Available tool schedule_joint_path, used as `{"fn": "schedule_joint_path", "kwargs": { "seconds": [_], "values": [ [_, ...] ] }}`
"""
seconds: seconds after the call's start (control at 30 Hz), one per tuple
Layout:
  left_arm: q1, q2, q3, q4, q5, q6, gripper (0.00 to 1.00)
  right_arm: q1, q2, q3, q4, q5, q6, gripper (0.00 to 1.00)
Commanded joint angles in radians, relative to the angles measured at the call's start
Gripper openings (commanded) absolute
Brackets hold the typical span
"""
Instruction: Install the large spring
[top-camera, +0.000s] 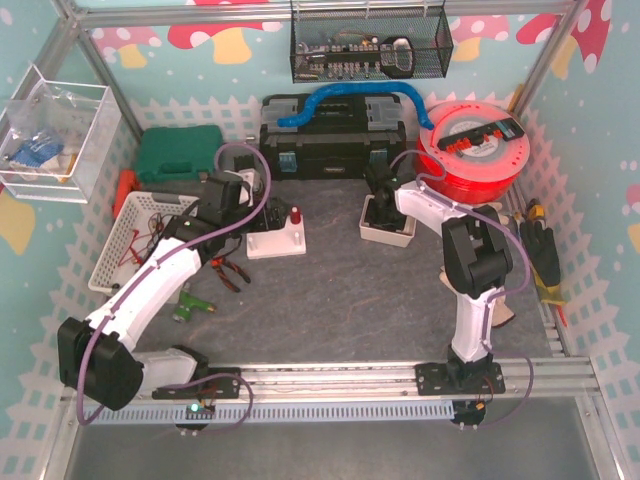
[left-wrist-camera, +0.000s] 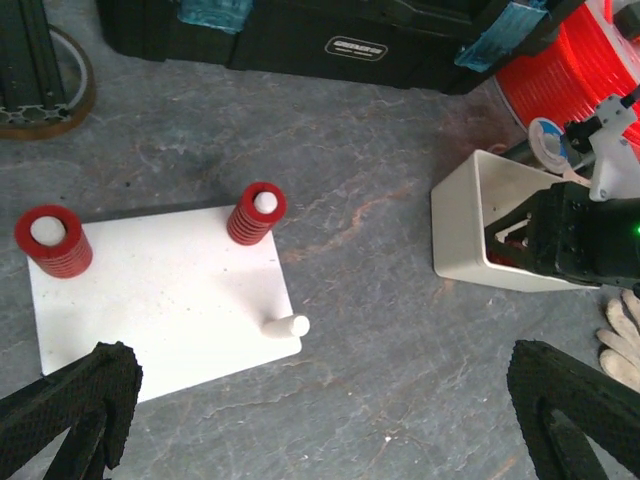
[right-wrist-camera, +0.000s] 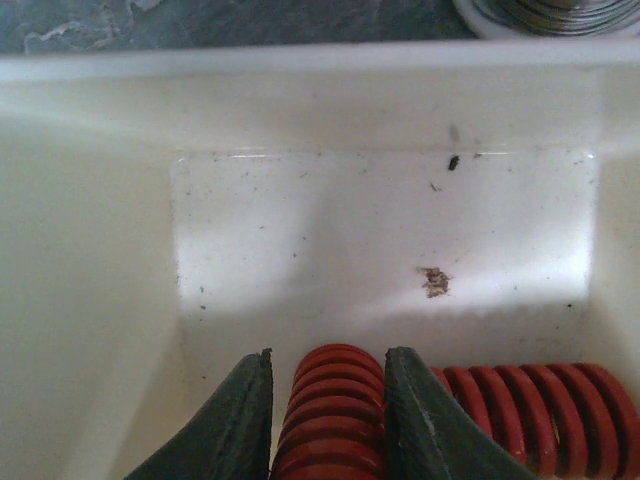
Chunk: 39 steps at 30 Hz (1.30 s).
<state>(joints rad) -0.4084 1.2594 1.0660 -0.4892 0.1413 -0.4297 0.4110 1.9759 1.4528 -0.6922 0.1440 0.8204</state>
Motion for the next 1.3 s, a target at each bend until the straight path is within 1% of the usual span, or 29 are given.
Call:
{"fn": "schedule_joint_path", "kwargs": {
  "seconds": [0.0, 0.23, 0.3, 0.47, 0.57, 0.7, 0.8, 0.9, 0.97, 1.1, 1.27],
  "values": [
    [-0.004, -0.021, 0.020, -0.028, -0.048, 0.014, 0.99, -0.007, -0.032, 0.024, -0.015, 0.041, 0.006, 0.21],
    [-0.004, -0.016, 0.041, -0.074, -0.167, -0.050, 0.99, -0.009, -0.070, 0.062, -0.037, 0.071, -0.051, 0.17],
    [-0.002, -0.018, 0.040, -0.077, -0.192, -0.073, 0.99, -0.009, -0.109, 0.068, -0.044, 0.081, -0.082, 0.17],
    [0.039, -0.040, 0.041, -0.076, -0.172, -0.152, 0.99, -0.009, -0.177, 0.088, -0.066, 0.063, -0.183, 0.15],
    [0.040, -0.062, 0.036, -0.058, -0.192, -0.160, 0.99, -0.006, -0.223, 0.109, -0.090, 0.022, -0.231, 0.14],
    [0.039, -0.068, 0.037, -0.057, -0.215, -0.116, 0.99, 0.017, -0.284, 0.141, -0.108, -0.019, -0.258, 0.11],
    [0.043, -0.094, 0.012, -0.055, -0.233, -0.106, 0.99, 0.055, -0.295, 0.197, -0.151, -0.053, -0.255, 0.08],
    [0.049, -0.124, -0.003, -0.066, -0.224, -0.104, 0.99, 0.123, -0.285, 0.253, -0.186, -0.064, -0.244, 0.08],
    [0.048, -0.157, -0.023, -0.066, -0.248, -0.109, 0.99, 0.174, -0.270, 0.280, -0.201, -0.064, -0.232, 0.08],
    [0.051, -0.210, -0.062, -0.066, -0.277, -0.092, 0.99, 0.262, -0.211, 0.340, -0.219, -0.070, -0.213, 0.07],
    [0.051, -0.236, -0.068, -0.070, -0.240, -0.040, 0.99, 0.327, -0.126, 0.405, -0.222, -0.063, -0.214, 0.07]
  ]
}}
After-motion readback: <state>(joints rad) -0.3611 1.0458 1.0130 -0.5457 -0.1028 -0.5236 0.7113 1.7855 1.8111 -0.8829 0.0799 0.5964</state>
